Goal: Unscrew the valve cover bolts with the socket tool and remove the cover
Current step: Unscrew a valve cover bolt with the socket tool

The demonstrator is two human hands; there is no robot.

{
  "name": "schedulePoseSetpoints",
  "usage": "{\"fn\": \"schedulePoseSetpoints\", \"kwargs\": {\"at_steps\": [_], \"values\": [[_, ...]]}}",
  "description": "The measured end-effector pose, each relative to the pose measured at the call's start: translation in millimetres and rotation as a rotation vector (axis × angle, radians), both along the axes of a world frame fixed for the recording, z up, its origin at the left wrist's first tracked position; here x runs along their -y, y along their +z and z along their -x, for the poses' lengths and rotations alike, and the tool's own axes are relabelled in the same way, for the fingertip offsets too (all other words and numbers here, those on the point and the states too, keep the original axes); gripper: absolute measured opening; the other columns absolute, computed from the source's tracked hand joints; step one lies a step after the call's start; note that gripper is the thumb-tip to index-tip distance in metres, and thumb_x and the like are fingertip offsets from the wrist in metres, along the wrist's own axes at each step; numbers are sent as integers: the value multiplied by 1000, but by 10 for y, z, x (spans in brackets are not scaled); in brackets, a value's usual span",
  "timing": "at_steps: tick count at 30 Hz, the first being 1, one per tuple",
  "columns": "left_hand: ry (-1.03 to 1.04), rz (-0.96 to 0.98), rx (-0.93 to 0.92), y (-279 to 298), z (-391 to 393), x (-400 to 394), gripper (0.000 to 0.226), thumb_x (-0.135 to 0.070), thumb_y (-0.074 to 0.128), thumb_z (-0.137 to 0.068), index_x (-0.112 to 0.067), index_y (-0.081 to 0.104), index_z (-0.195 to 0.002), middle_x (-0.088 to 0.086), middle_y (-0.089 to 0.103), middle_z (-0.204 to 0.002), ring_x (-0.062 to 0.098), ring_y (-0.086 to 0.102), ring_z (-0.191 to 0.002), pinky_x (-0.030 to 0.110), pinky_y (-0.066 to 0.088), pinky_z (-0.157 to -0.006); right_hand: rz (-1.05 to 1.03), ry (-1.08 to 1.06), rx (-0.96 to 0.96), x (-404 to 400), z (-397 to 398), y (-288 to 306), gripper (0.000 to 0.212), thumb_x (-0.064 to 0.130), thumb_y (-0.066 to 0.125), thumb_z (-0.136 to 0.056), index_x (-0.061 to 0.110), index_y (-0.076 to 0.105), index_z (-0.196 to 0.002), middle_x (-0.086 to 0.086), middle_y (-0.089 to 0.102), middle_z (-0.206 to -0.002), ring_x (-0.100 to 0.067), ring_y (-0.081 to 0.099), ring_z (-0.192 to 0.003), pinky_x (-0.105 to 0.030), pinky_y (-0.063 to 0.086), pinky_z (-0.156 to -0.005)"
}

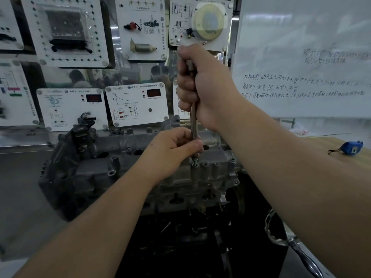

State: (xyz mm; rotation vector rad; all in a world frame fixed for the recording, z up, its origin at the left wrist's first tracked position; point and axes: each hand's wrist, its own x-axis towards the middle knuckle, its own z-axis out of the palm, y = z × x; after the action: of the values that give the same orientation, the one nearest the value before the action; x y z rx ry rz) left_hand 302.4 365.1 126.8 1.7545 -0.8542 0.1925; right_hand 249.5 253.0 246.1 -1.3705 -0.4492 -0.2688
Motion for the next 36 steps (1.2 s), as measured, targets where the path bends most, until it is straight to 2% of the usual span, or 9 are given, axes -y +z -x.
{"fn": "schedulePoseSetpoints", "kwargs": {"at_steps": [5, 7, 10, 13, 16, 19, 24, 29, 36], "values": [[158, -32, 58, 11, 19, 75, 37, -69, 68, -68, -35, 64, -82, -12, 70, -70, 2, 59, -58, 16, 52, -58, -65, -351, 82, -18, -48, -22, 26, 20, 49, -97, 15, 58, -74, 1, 38, -59, -14, 32, -51, -31, 29, -52], [127, -50, 35, 18, 24, 41, 35, -67, 70, -69, -35, 67, -85, -8, 73, -77, 4, 64, -64, 19, 55, -66, -97, -332, 99, -18, -32, -41, 30, 19, 46, -96, 17, 54, -67, 2, 34, -57, -13, 28, -47, -31, 26, -51], [2, -33, -35, 29, 49, -27, 17, -46, 70, -85, -33, 73, -94, -6, 79, -94, 14, 74, -87, 41, 61, -91, -125, -188, 76, -12, 4, -39, 40, 21, 43, -96, 23, 42, -57, 5, 29, -52, -14, 20, -43, -27, 18, -48], [-31, -32, -47, 35, 73, -48, 16, -38, 60, -92, -34, 72, -103, -8, 79, -101, 10, 74, -95, 42, 58, -96, -66, -27, 28, 24, 21, -14, 47, 30, 43, -102, 23, 41, -56, 7, 27, -48, -14, 18, -43, -23, 19, -44], [-27, -63, -28, 37, 76, -38, 14, -35, 58, -98, -38, 70, -103, -10, 79, -101, 10, 75, -97, 35, 57, -93, -33, 1, 16, 47, 21, -12, 45, 32, 43, -104, 21, 45, -61, 6, 28, -49, -14, 19, -44, -25, 20, -46], [11, -29, -30, 25, 65, -18, 15, -28, 65, -100, -35, 72, -89, -6, 79, -93, 13, 76, -90, 32, 59, -87, -43, -117, 7, 10, 40, -20, 34, 31, 47, -103, 18, 51, -72, 4, 38, -51, -13, 29, -45, -27, 28, -49], [139, -53, 94, 12, 46, 33, 28, -65, 70, -72, -38, 62, -76, -12, 68, -71, -2, 59, -59, 12, 48, -60, -113, -271, 81, -54, 51, -6, 31, 15, 45, -100, 14, 58, -71, 3, 45, -53, -12, 34, -46, -27, 30, -45], [-49, -58, -25, 13, 44, -48, 26, -59, 60, -82, -47, 71, -102, -12, 77, -107, 14, 74, -99, 46, 57, -98, -155, -223, 115, -8, 38, -69, 43, 34, 49, -104, 23, 43, -62, 5, 32, -53, -12, 23, -44, -26, 20, -46], [36, -71, 39, 19, 51, 10, 19, -65, 59, -77, -49, 66, -85, -10, 78, -92, 11, 74, -88, 45, 60, -91, -35, -132, -20, 57, 55, -10, 39, 34, 45, -103, 21, 48, -67, 5, 38, -50, -13, 27, -44, -27, 27, -49]]}}
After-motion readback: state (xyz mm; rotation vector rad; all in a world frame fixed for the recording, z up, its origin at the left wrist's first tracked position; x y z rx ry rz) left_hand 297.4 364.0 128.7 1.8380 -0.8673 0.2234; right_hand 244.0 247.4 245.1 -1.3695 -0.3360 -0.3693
